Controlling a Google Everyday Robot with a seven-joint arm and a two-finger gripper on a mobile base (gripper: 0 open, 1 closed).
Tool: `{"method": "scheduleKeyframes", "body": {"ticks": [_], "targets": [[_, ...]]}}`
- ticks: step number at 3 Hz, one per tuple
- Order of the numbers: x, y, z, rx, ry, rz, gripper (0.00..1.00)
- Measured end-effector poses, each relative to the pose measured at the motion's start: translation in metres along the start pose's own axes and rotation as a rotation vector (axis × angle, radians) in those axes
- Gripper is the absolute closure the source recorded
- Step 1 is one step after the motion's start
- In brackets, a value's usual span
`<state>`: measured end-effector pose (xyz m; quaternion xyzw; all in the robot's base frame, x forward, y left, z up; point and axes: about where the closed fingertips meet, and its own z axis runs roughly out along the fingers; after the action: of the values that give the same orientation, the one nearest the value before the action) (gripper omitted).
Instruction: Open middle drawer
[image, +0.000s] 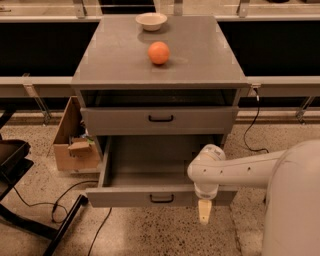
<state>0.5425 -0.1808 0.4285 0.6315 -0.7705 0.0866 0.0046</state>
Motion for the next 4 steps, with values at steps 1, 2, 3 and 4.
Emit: {"method": "scheduleKeyframes", "body": {"ticks": [1, 2, 3, 4], "targets": [[0.013, 0.061, 0.006, -0.100, -0.003, -0.007, 0.17], [0.014, 0.063, 0.006, -0.106, -0.003, -0.009, 0.40], [0.015, 0.062, -0.001, -0.106, -0.003, -0.008, 0.63], [0.016, 0.059, -0.007, -0.106, -0.003, -0.008, 0.86]]}}
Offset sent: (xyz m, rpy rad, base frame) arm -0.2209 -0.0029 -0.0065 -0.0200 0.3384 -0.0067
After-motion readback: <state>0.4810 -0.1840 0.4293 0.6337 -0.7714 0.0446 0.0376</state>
